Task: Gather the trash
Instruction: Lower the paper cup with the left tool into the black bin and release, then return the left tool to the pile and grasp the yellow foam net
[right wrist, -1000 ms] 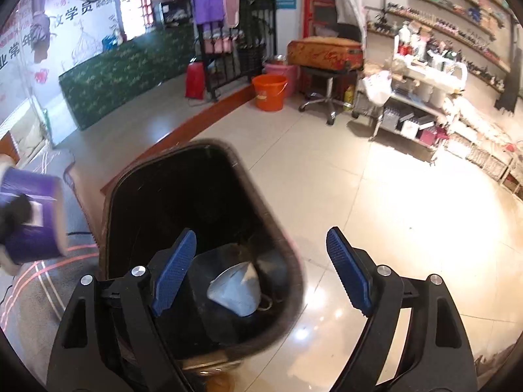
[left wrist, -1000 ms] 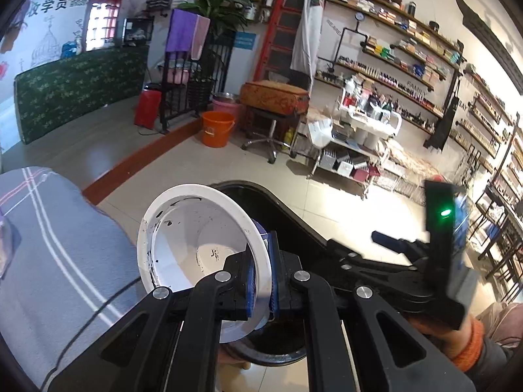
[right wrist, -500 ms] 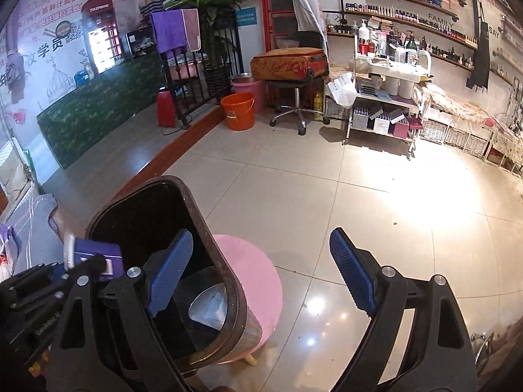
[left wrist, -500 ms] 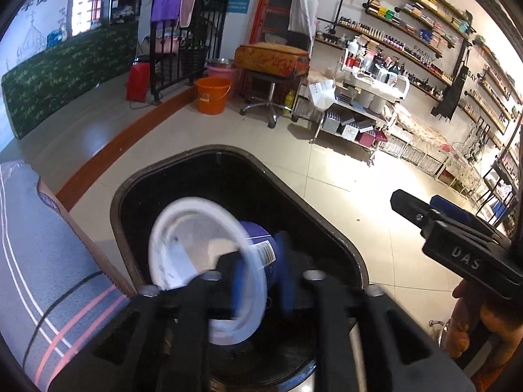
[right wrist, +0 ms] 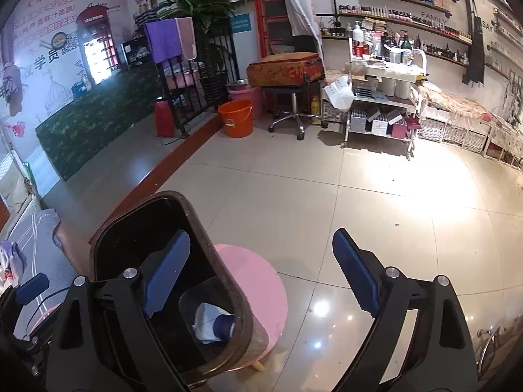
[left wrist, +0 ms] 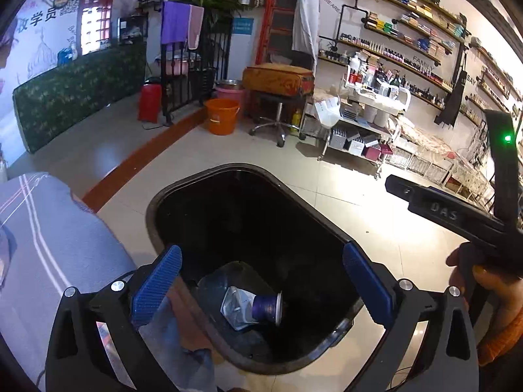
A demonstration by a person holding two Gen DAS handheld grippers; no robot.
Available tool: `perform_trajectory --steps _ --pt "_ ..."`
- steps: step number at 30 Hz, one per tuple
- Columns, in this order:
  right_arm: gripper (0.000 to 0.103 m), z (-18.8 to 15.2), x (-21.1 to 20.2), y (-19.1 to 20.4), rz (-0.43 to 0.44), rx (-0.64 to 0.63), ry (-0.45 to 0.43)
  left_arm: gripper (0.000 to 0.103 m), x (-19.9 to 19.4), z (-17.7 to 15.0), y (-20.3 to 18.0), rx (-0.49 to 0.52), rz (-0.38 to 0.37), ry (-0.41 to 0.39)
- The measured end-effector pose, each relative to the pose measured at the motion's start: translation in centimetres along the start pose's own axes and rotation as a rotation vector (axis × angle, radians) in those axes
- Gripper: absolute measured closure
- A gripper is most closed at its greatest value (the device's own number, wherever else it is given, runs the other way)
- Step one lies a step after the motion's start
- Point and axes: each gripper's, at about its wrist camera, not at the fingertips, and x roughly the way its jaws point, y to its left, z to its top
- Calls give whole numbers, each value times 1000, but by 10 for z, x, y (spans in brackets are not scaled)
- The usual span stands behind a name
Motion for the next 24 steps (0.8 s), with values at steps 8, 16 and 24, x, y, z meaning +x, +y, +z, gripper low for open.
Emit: perform_trajectory --steps 8,16,24 --pt "13 1 -9 27 56 -49 -13 6 -42 -7 18 -9 112 -69" --pt "13 -10 -23 74 163 -130 -7 6 -79 -15 42 -49 211 -132" --pt "13 -27 -44 139 316 -252 -20 6 -110 -36 76 -122 302 -152"
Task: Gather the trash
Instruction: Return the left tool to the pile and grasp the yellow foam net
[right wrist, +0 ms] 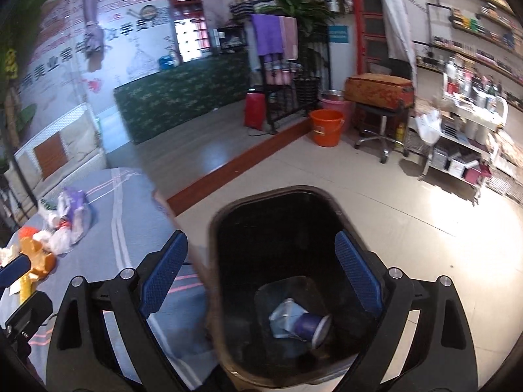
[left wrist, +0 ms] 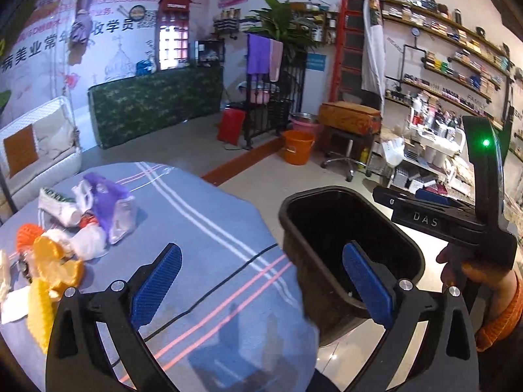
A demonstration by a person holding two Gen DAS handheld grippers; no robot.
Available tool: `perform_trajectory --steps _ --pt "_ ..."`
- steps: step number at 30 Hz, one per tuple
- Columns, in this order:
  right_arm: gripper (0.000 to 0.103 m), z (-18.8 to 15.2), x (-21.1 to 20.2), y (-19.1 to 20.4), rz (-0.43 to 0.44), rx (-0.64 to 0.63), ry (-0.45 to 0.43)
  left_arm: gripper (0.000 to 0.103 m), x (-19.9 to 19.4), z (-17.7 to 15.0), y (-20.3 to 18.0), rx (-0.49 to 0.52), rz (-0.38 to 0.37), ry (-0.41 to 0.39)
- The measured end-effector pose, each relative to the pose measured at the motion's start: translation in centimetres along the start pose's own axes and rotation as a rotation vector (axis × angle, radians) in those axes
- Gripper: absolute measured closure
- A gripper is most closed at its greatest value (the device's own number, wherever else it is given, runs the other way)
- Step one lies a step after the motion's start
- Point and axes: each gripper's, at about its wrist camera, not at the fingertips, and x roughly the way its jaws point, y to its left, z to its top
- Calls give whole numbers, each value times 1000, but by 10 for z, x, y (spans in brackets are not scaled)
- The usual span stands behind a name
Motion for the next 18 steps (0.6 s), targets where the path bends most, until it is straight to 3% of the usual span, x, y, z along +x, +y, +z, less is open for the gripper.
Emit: perform_trajectory --steps 5,18 --pt "13 -1 -4 49 100 -90 -20 6 -21 -13 34 -38 79 -22" --pt "13 -13 -7 154 328 -250 25 6 -75 -53 117 -178 282 -11"
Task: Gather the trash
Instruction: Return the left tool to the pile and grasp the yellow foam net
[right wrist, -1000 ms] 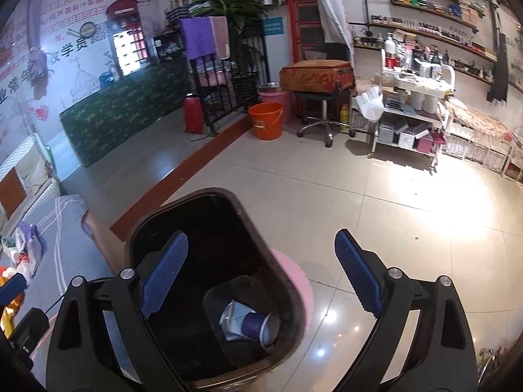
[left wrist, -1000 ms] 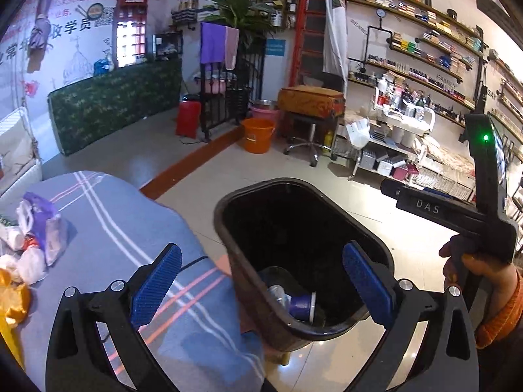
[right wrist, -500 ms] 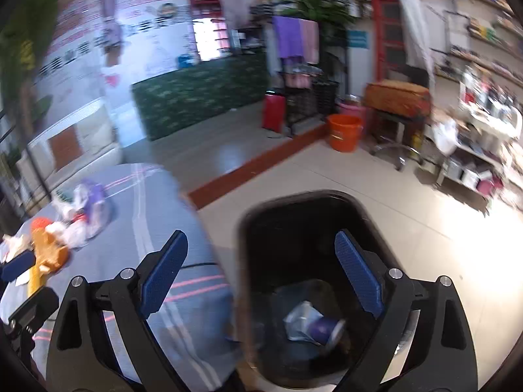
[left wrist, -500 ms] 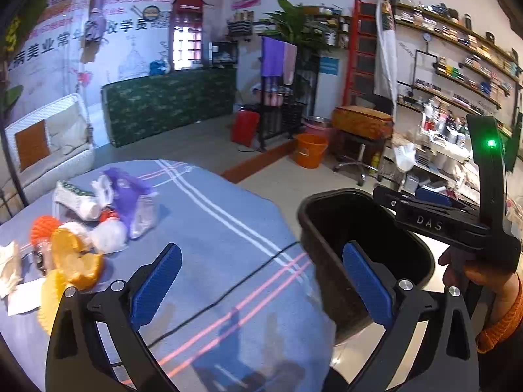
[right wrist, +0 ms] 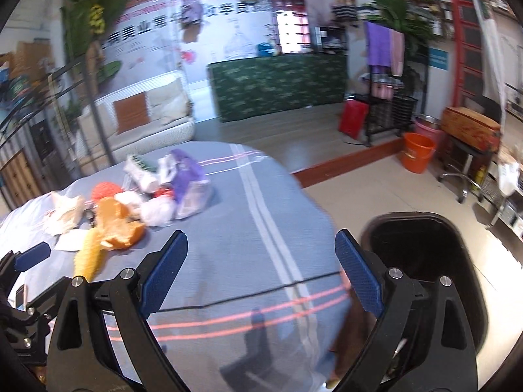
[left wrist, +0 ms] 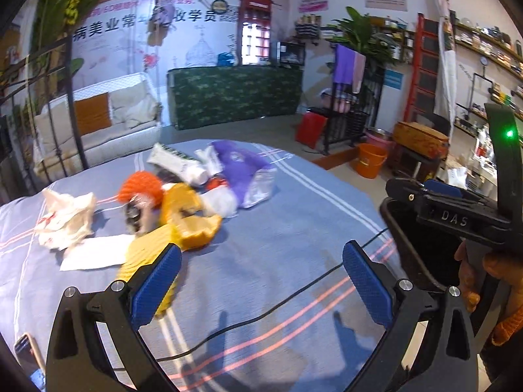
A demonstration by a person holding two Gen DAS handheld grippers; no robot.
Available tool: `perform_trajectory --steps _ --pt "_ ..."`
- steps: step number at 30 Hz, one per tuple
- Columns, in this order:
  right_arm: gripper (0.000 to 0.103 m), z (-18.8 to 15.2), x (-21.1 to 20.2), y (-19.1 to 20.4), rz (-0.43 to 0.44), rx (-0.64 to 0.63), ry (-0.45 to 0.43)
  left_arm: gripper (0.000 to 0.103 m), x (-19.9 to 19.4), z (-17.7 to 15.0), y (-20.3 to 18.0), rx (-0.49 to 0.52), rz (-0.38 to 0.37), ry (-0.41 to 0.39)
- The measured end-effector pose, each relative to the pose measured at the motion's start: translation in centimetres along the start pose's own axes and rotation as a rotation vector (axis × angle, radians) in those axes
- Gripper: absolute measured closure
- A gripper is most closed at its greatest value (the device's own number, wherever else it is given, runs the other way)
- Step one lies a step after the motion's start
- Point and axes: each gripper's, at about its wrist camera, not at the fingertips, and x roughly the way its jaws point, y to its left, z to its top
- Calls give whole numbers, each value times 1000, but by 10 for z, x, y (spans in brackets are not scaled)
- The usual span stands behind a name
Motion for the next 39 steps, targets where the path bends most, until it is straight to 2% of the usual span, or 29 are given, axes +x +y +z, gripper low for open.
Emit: perform_trajectory --steps 10,14,18,24,30,34,36,37,39 --pt "13 2 28 79 177 -123 56 6 -14 -19 66 -122 100 45" --pt "13 5 45 110 269 -151 103 6 -15 -23 79 -161 110 57" --pt "13 10 59 133 287 -175 120 6 -7 -20 84 -169 102 79" --pt "13 16 61 136 273 -171 116 9 31 -6 79 -93 123 150" --pt "13 14 66 129 240 -161 137 26 66 -6 73 -69 147 242" --pt "13 15 68 126 231 -162 137 58 66 -12 82 -126 145 271" --pt "13 15 70 126 230 -158 139 67 57 -13 87 -145 140 252" --pt "13 15 71 126 231 -157 140 77 52 -14 89 -153 144 242" --pt "13 14 73 129 236 -158 144 82 45 -14 95 -170 150 222"
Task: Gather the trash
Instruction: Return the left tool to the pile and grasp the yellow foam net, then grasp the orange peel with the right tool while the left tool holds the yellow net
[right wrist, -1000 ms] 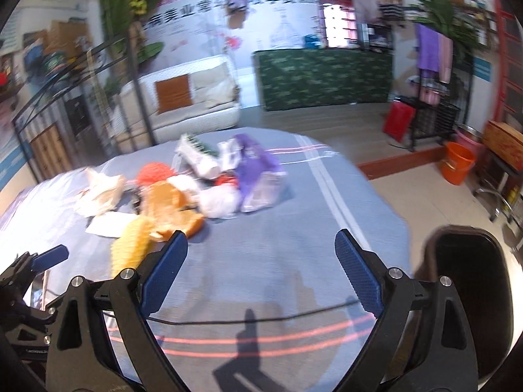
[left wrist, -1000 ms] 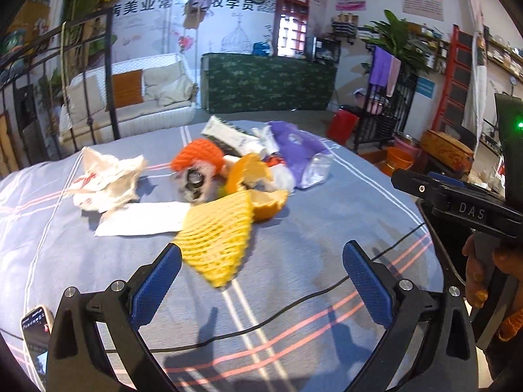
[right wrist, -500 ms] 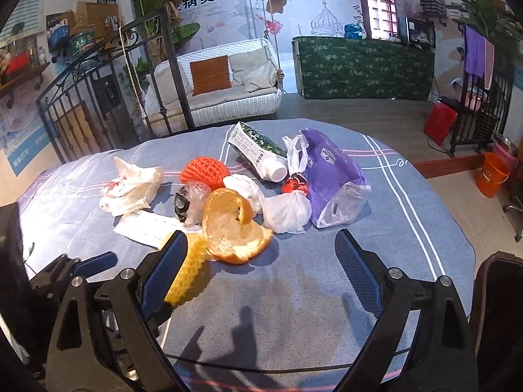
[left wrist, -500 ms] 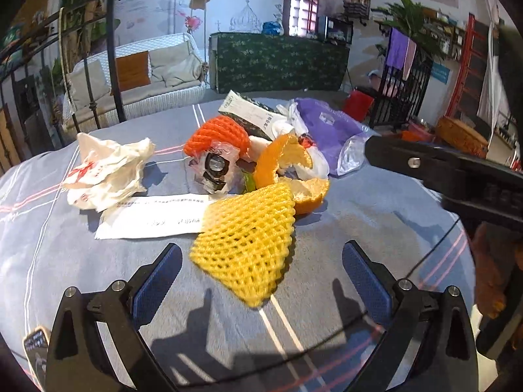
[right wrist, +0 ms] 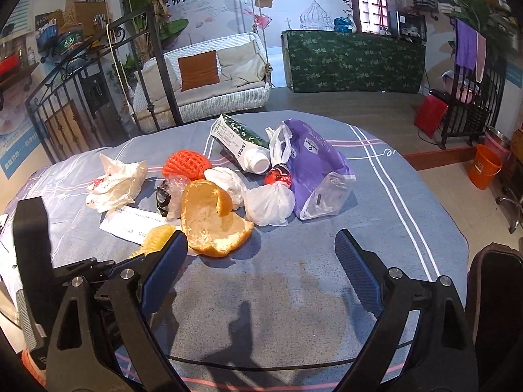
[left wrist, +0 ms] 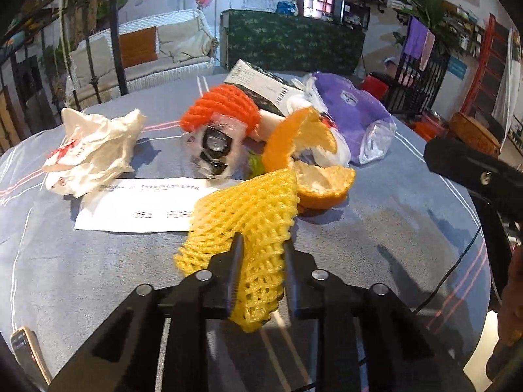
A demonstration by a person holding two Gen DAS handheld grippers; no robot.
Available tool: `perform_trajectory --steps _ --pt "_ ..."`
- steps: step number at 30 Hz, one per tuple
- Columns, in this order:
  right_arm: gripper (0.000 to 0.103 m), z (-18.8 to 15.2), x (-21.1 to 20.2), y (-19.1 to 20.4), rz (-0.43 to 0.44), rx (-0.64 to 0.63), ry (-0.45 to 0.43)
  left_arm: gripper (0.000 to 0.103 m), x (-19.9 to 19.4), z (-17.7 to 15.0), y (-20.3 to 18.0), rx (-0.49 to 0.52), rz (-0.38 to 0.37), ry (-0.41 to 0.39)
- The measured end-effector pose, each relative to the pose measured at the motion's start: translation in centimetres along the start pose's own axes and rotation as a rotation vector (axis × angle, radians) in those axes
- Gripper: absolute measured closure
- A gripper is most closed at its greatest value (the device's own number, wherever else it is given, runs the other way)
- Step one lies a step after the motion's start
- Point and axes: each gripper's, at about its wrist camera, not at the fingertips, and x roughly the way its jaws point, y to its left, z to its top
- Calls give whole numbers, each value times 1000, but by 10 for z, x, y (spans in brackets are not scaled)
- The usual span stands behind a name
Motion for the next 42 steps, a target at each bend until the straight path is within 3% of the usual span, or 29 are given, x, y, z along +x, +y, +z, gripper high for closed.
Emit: perform_trajectory --steps 7,15,23,29,34,42 --pt "13 -4 9 16 24 -32 16 87 -35 -1 27 -102 -3 -95" --pt "13 0 28 44 54 -106 39 87 -51 6 43 -170 -5 -144" --pt "33 2 65 79 20 -261 104 87 -51 4 50 -188 -16 -151" --pt "52 1 93 97 -57 -362 130 87 -47 1 51 -194 -33 -141" --pt "93 0 99 99 -53 -376 136 87 -45 -2 51 -203 -50 -134" --pt "95 -5 63 87 25 -312 112 87 -49 -3 41 -185 -67 -138"
